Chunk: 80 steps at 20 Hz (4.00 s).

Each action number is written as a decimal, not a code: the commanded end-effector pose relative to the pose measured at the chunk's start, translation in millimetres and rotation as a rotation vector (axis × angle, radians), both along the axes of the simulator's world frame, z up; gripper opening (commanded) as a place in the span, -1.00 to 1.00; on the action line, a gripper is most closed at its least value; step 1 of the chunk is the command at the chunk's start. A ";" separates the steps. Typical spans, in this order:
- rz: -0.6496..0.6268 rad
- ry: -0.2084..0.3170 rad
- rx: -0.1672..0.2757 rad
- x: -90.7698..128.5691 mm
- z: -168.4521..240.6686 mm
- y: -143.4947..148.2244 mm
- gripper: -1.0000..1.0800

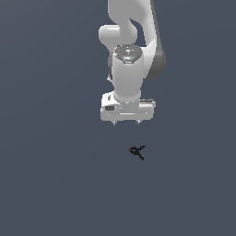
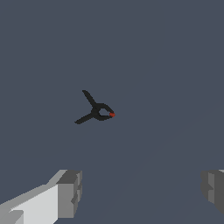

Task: Pick up the object and move it to a goal position.

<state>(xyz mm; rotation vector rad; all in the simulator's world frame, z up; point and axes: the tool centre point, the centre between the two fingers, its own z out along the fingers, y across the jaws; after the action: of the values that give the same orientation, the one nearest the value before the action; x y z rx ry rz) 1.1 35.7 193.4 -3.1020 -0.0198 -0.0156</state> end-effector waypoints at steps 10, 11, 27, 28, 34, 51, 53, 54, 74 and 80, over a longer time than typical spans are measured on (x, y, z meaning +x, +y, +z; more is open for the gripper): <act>-0.023 0.029 -0.006 -4.3 -15.9 -2.4 0.92; -0.026 0.029 -0.006 -4.5 -16.0 -2.5 0.92; 0.163 0.023 -0.021 4.9 -30.5 5.1 0.92; 0.189 0.023 -0.022 6.1 -32.6 6.1 0.92; 0.372 0.019 -0.032 14.4 -47.7 14.0 0.92; 0.916 0.005 -0.044 36.3 -94.0 40.0 0.92; 0.980 0.002 -0.044 38.5 -99.5 43.2 0.92; 1.011 0.001 -0.044 39.6 -102.2 44.8 0.92; 1.332 -0.018 -0.040 50.1 -129.8 61.6 0.92; 1.328 -0.017 -0.040 49.7 -139.6 61.1 0.92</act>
<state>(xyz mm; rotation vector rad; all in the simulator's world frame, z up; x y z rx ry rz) 51.2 97.0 58.6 -2.4626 -1.9516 -0.0009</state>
